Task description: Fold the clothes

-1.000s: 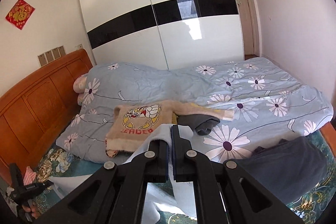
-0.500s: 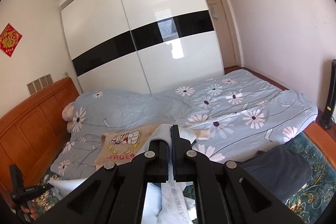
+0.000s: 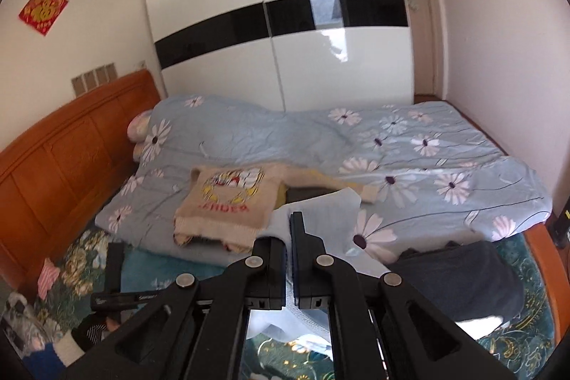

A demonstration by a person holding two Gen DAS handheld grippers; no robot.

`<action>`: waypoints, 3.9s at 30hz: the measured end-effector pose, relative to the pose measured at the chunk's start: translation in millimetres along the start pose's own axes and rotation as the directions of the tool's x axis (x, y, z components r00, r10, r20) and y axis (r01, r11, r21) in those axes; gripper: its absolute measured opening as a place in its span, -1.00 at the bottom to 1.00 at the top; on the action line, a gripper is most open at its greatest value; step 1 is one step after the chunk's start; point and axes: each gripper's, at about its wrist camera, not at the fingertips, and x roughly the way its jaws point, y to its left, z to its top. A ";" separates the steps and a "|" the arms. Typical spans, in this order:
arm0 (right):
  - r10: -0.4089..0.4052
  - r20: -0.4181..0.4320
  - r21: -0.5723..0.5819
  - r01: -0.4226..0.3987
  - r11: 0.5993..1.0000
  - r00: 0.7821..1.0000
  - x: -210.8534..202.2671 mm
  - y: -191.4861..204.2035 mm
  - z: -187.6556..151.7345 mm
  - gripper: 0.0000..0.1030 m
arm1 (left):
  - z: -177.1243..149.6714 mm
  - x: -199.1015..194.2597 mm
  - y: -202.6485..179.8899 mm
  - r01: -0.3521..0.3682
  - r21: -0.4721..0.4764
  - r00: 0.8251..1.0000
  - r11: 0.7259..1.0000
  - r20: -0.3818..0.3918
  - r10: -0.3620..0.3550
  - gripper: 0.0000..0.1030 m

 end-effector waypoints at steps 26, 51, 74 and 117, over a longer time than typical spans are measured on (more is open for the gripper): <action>0.322 -0.501 -0.161 -0.452 0.877 0.803 246.7 315.5 -94.0 -0.96 | -122.5 -153.0 247.6 0.116 -0.504 0.961 0.856 0.276 0.033 0.02; 0.149 -0.622 -0.302 -0.412 0.860 0.768 216.7 245.9 -173.5 0.06 | -134.4 -72.3 251.7 0.122 -0.563 0.990 0.818 0.127 -0.060 0.14; 0.130 -0.577 0.101 -0.087 0.991 0.806 181.5 58.5 -178.4 0.06 | -155.6 -178.2 306.8 0.068 -0.600 0.910 0.797 0.364 0.196 -0.96; 0.325 -0.653 0.311 -0.149 0.938 0.684 194.0 66.0 -243.3 -0.90 | -206.8 -189.5 313.4 -0.041 -0.552 0.949 0.833 0.239 0.205 -0.13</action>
